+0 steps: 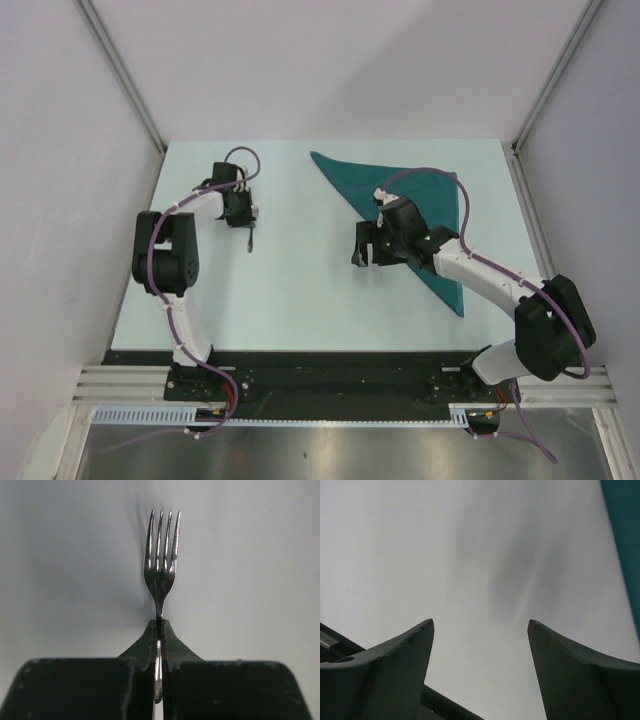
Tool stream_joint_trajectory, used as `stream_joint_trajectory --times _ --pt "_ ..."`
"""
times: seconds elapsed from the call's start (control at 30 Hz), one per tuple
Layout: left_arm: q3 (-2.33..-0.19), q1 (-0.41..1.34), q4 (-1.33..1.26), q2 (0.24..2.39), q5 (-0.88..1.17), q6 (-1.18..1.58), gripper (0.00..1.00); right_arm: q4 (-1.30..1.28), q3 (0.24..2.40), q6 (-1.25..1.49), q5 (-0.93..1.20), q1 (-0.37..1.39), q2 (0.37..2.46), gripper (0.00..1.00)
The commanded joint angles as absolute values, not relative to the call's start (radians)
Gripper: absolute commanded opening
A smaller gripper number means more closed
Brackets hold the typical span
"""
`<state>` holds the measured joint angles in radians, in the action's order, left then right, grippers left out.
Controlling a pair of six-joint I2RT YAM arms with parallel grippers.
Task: Fold the napkin, place the utensils inside, and roll it up
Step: Grab a utensil with the left arm, then pass the utensil from the left arm to the right
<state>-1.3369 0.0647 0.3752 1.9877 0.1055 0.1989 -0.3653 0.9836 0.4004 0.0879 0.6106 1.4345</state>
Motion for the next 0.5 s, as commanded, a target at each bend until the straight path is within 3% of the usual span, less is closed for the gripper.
stream_joint_trajectory --times 0.0,0.3,0.47 --pt "-1.310 0.150 0.350 1.828 0.264 0.210 0.00 -0.293 1.000 0.448 0.118 0.609 1.460 0.81" --pt "-1.100 0.230 0.097 1.611 0.515 0.484 0.00 -0.022 1.017 0.606 0.242 0.640 1.554 0.76" --pt "-1.023 0.250 0.003 1.586 0.522 0.581 0.00 0.024 1.091 0.629 0.201 0.713 1.641 0.74"
